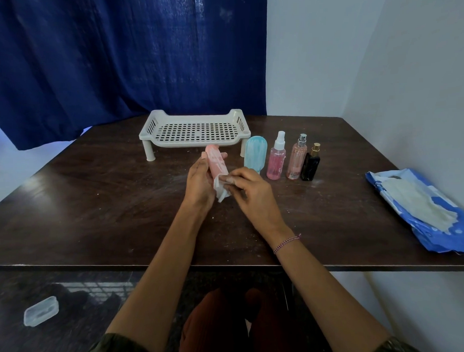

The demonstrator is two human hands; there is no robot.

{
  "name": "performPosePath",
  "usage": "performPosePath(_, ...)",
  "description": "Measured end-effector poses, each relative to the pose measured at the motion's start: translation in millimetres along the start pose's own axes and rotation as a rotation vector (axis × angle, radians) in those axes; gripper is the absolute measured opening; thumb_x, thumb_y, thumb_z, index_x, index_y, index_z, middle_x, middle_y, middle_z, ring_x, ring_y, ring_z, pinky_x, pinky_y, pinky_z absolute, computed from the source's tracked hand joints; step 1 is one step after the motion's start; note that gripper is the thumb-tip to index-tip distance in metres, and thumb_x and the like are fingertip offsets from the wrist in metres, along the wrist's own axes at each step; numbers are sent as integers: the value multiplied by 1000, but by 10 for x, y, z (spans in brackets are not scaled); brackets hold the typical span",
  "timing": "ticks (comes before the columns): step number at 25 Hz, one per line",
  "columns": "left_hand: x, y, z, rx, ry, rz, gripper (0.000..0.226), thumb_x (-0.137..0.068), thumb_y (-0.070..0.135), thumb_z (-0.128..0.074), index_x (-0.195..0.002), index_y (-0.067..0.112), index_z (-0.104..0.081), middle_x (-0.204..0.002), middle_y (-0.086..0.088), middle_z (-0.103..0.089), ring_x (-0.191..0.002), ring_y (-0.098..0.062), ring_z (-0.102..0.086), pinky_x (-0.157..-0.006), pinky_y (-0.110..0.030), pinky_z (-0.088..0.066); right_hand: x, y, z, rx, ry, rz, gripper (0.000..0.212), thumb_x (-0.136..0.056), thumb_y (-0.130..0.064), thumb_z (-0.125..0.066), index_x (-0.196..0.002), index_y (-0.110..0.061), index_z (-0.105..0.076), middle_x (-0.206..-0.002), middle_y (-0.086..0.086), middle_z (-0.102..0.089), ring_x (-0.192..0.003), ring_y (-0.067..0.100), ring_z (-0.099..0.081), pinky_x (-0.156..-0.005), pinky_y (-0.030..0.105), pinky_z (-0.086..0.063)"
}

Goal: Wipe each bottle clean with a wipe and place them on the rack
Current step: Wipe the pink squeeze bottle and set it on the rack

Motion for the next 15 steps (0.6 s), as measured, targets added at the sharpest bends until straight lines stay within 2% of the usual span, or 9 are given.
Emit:
performPosePath(2,-10,12,18,2,34,-4,43,-104,22,-19,-132,4,-44,-112,-9,-61,-101,-16,-59,-96,-36,-47,1,5,-3,-6,-28,-2,22,-84,-2,-65,-105,-4,-69,-93,6,-63,-88,12,-58,-83,19,-48)
performPosePath(4,-12,17,31,4,44,-16,41,-103,18,-18,-132,2,-44,-112,-11,-61,-108,-18,-56,-105,-39,-39,0,48,27,-12,13,-46,20,-82,-2,-66,-102,-2,-70,-90,6,-64,-84,12,-60,-80,23,-52)
performPosePath(7,-5,-3,18,-16,-4,-4,42,-103,19,-18,-133,2,-42,-113,-12,-61,-111,-21,-56,-103,-43,-40,-16,98,69,9,93,-99,17,-80,1,-67,-97,1,-70,-89,8,-64,-81,13,-62,-78,28,-55)
performPosePath(9,-7,-15,3,-24,-37,10,43,-103,20,-17,-134,1,-41,-114,-12,-61,-112,-24,-55,-103,-45,-41,-12,72,68,9,106,-86,18,-81,0,-67,-99,1,-69,-90,8,-64,-83,13,-62,-80,26,-54)
performPosePath(12,-12,-15,5,17,-42,39,40,-103,23,-17,-128,9,-46,-116,-12,-61,-111,-24,-55,-99,-43,-44,6,13,49,-27,50,-10,26,-82,2,-64,-107,-5,-69,-94,5,-62,-89,10,-58,-85,16,-48)
performPosePath(15,-21,-9,29,46,-23,36,38,-103,23,-18,-126,10,-46,-117,-13,-61,-114,-24,-53,-99,-41,-44,15,25,56,-27,15,6,29,-81,6,-63,-107,-7,-69,-97,5,-62,-93,8,-57,-87,16,-47)
Point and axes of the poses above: each hand's wrist, its own x-axis away from the middle knuckle, its own z-axis out of the back of the hand, y = z × x, the point moved 4 cm from there along -x, towards the middle knuckle
